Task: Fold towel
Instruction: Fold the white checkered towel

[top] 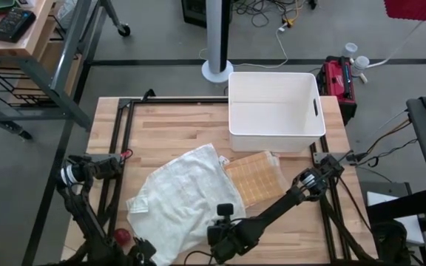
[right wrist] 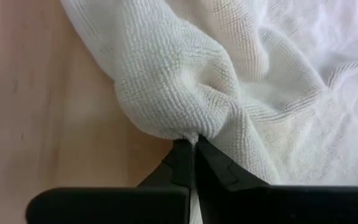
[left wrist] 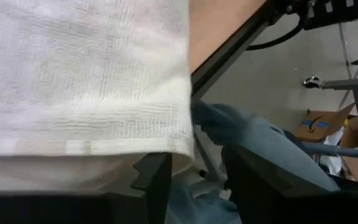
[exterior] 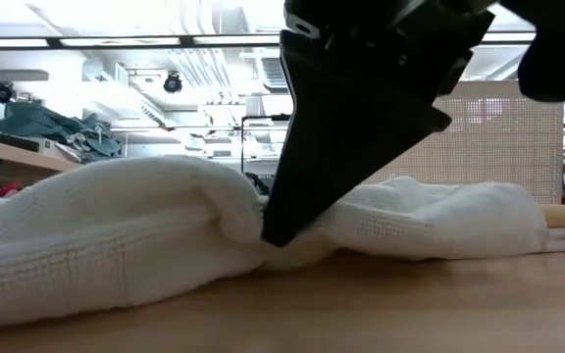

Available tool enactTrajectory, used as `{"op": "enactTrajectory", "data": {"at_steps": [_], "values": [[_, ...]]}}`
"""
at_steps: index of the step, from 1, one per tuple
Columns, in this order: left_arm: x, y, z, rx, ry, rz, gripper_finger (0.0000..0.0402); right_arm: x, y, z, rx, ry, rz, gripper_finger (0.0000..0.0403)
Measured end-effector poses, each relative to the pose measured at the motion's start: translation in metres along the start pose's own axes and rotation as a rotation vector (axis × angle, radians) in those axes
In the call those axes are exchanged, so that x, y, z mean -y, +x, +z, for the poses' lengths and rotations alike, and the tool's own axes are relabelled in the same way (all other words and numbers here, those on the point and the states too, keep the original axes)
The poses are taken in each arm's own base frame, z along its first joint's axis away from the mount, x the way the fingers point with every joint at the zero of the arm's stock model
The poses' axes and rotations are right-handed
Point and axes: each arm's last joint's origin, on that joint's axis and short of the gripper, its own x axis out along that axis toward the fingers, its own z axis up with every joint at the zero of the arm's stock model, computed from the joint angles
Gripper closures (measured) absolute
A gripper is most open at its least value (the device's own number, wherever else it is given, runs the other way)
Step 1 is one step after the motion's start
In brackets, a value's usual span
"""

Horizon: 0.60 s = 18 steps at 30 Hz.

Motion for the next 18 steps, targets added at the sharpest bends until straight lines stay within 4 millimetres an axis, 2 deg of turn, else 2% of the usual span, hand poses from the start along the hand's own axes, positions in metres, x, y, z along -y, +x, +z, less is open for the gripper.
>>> {"op": "enactTrajectory", "data": {"at_steps": [7,9,11,13,14,18], "values": [[-0.007,0.016,0.001,0.027,0.001,0.036,0.0277,0.000,0.000,0.000,0.001,0.000,0.000,0.0403],[-0.010,0.022,0.000,0.042,0.000,0.046,0.0293,0.000,0.000,0.000,0.000,0.000,0.000,0.0403],[-0.009,0.025,-0.001,0.093,0.032,0.028,0.0328,0.000,-0.001,0.000,-0.002,-0.017,-0.001,0.0403],[-0.001,0.019,-0.002,0.142,0.088,-0.011,0.0377,0.002,-0.006,-0.002,-0.021,-0.033,-0.010,0.0403],[0.005,0.012,-0.001,0.159,0.110,-0.022,0.0388,0.004,-0.010,-0.003,-0.035,-0.038,-0.019,0.0403],[0.031,-0.027,0.003,0.228,0.210,0.015,0.0397,0.011,-0.040,-0.003,-0.023,-0.065,-0.064,0.0403]]}}
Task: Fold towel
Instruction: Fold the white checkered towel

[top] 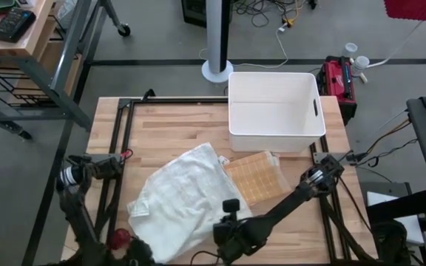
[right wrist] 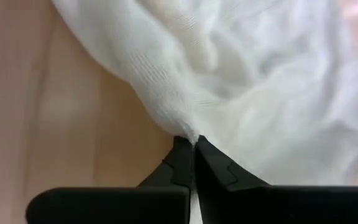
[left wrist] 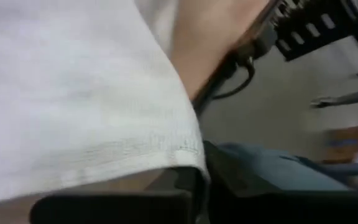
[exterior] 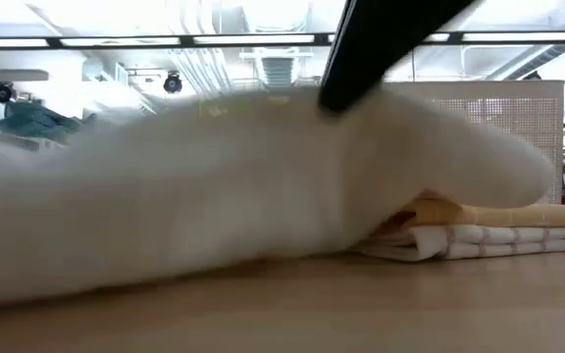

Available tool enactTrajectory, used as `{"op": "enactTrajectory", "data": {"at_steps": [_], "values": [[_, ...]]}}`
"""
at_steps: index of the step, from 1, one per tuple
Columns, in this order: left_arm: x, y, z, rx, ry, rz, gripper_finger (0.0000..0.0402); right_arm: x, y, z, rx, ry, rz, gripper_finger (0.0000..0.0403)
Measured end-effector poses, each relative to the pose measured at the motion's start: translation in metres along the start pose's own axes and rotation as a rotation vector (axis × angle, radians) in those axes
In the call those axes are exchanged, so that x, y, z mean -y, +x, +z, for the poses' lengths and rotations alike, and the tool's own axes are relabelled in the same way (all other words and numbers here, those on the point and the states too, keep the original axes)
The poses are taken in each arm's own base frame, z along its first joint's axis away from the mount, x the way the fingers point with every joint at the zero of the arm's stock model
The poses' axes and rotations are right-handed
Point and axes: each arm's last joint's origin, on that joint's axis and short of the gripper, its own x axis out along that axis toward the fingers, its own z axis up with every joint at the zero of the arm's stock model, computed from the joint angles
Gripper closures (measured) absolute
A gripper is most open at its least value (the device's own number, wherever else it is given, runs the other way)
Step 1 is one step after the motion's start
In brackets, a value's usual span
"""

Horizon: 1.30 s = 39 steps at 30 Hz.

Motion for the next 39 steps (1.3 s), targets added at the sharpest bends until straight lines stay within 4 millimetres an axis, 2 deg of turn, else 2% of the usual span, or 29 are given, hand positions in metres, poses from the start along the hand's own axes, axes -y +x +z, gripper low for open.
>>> {"op": "enactTrajectory", "data": {"at_steps": [6,10,17,23,28,34,39], "values": [[0.023,-0.068,0.037,0.088,0.179,0.179,0.0400,0.011,-0.056,0.000,0.097,-0.028,-0.012,0.0403],[0.031,-0.099,0.060,0.117,0.250,0.242,0.0401,0.025,-0.092,-0.001,0.164,-0.009,-0.014,0.0403],[0.046,-0.132,0.077,0.225,0.372,0.065,0.0401,0.063,-0.148,-0.009,0.219,0.081,0.018,0.0403],[0.057,-0.174,0.078,0.505,0.518,-0.146,0.0401,0.070,-0.186,-0.021,0.219,0.019,0.239,0.0403],[0.065,-0.192,0.087,0.581,0.576,-0.182,0.0401,0.068,-0.193,-0.026,0.195,0.082,0.304,0.0385],[0.073,-0.199,0.102,0.590,0.625,-0.162,0.0401,0.059,-0.189,-0.028,0.176,0.130,0.286,0.0317],[0.076,-0.204,0.112,0.601,0.585,-0.173,0.0401,0.056,-0.184,-0.034,0.145,0.261,0.236,0.0272]]}}
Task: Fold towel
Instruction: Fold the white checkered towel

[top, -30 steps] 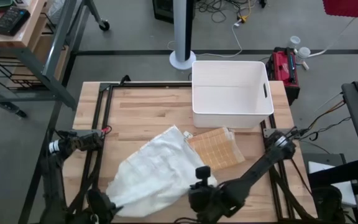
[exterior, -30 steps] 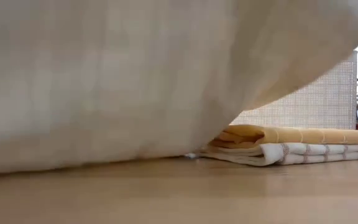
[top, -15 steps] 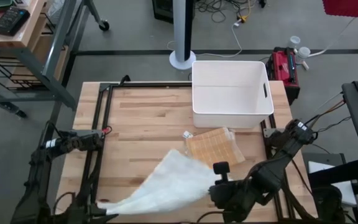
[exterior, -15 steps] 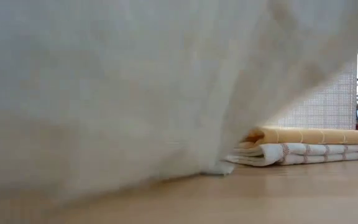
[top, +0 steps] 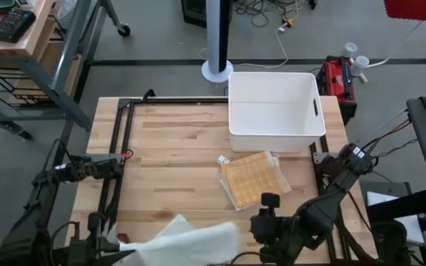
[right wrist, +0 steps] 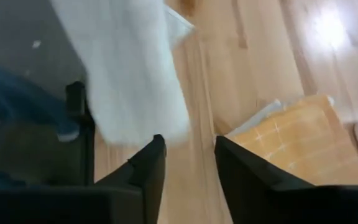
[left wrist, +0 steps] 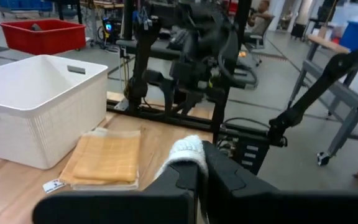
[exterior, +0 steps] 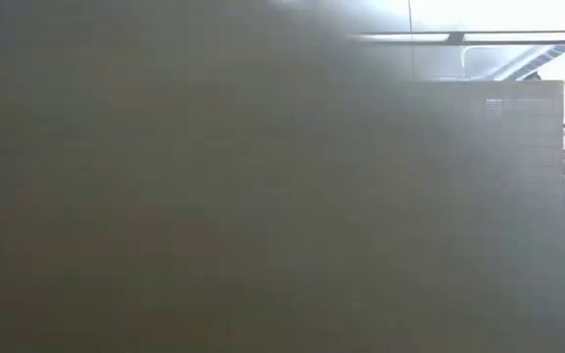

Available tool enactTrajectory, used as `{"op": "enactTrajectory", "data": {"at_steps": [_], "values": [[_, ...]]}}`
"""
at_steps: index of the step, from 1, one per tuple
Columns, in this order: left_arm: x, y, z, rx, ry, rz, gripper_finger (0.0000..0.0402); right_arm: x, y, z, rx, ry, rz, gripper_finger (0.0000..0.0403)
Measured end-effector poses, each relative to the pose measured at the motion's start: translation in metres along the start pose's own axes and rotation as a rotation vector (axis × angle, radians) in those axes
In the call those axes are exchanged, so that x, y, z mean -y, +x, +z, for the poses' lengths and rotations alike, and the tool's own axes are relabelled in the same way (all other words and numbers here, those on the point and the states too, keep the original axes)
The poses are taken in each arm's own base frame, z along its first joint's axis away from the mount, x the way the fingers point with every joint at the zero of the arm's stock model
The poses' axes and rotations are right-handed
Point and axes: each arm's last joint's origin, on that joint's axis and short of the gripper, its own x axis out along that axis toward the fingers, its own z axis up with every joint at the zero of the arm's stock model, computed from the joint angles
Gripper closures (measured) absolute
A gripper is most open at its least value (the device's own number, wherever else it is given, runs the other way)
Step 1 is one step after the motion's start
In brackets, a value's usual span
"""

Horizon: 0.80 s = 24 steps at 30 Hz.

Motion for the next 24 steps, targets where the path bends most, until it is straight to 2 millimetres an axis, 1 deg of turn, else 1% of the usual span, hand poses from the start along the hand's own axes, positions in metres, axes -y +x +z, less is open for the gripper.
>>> {"op": "enactTrajectory", "data": {"at_steps": [3,6,9,11,13,15,17,19,21,24], "values": [[-0.001,0.000,0.006,0.005,-0.026,-0.003,0.0401,-0.009,0.005,-0.015,0.035,0.069,-0.052,0.0252],[-0.001,-0.001,0.009,0.006,-0.030,-0.005,0.0401,-0.021,0.021,-0.036,0.048,0.157,-0.052,0.0236],[0.001,-0.001,0.009,0.003,-0.035,-0.012,0.0401,-0.032,0.049,-0.054,0.089,0.273,0.013,0.0229],[0.003,-0.001,0.009,-0.025,-0.030,-0.025,0.0401,-0.041,0.069,-0.060,0.162,0.348,0.121,0.0227],[0.005,-0.001,0.009,-0.051,-0.014,-0.043,0.0401,-0.044,0.087,-0.063,0.239,0.398,0.234,0.0227],[0.009,-0.001,0.010,-0.063,0.025,-0.063,0.0401,-0.038,0.104,-0.063,0.315,0.452,0.296,0.0227],[0.015,-0.002,0.011,-0.077,0.070,-0.099,0.0401,-0.023,0.122,-0.064,0.351,0.483,0.283,0.0227],[0.022,-0.004,0.014,-0.082,0.096,-0.146,0.0401,-0.006,0.140,-0.066,0.335,0.490,0.258,0.0227],[0.028,-0.006,0.017,-0.078,0.124,-0.188,0.0401,0.010,0.153,-0.063,0.307,0.501,0.281,0.0227],[0.035,-0.008,0.019,-0.068,0.154,-0.229,0.0401,0.027,0.176,-0.056,0.322,0.498,0.320,0.0227]]}}
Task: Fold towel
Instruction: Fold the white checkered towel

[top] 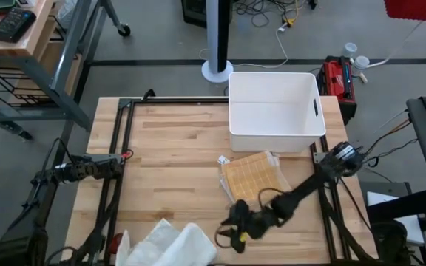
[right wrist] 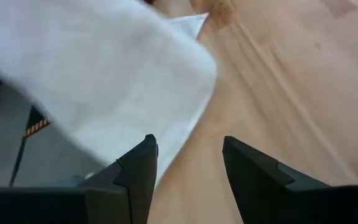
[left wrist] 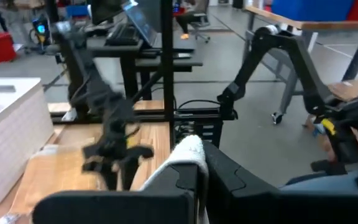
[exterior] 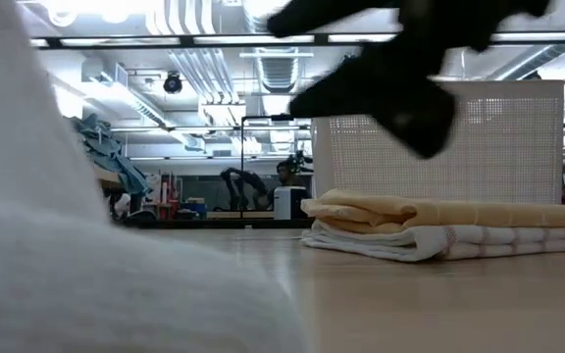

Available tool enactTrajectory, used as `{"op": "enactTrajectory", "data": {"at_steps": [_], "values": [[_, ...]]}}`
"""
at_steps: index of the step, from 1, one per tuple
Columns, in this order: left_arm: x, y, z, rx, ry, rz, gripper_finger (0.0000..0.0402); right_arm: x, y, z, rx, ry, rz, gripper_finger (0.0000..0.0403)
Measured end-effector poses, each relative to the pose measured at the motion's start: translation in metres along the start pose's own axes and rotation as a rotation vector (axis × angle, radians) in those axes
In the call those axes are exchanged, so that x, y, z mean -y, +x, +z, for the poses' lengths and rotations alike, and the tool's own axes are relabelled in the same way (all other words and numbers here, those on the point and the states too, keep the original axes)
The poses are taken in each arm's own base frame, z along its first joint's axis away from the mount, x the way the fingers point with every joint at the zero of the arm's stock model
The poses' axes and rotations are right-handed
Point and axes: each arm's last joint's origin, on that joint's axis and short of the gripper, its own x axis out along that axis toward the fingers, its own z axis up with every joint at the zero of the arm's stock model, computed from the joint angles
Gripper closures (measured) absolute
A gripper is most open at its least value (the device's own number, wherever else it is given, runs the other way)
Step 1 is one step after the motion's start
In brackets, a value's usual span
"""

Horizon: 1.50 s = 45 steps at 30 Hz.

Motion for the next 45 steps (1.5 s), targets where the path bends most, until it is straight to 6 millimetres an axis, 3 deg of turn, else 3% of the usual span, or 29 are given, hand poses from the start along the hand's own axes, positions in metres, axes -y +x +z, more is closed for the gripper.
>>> {"op": "enactTrajectory", "data": {"at_steps": [7,15,20,29,33,39,45], "values": [[0.002,0.001,-0.002,-0.002,0.018,-0.004,0.0401,0.018,0.044,0.028,0.030,-0.112,0.052,0.0226],[0.002,0.001,-0.001,0.021,-0.010,0.018,0.0401,0.018,0.097,0.050,-0.054,-0.348,0.231,0.0226],[0.008,0.001,-0.008,-0.048,-0.003,-0.066,0.0401,0.005,0.105,0.056,-0.067,-0.625,0.287,0.0226],[0.023,0.004,-0.039,-0.226,0.146,-0.252,0.0401,0.003,0.107,0.063,-0.147,-0.851,0.255,0.0226],[0.024,0.006,-0.043,-0.221,0.150,-0.244,0.0401,0.006,0.108,0.066,-0.144,-0.868,0.249,0.0226],[0.023,0.007,-0.043,-0.183,0.173,-0.200,0.0401,0.025,0.115,0.080,-0.153,-0.669,0.214,0.0226],[0.022,0.007,-0.042,-0.158,0.176,-0.167,0.0401,0.031,0.127,0.065,-0.249,-0.496,0.296,0.0226]]}}
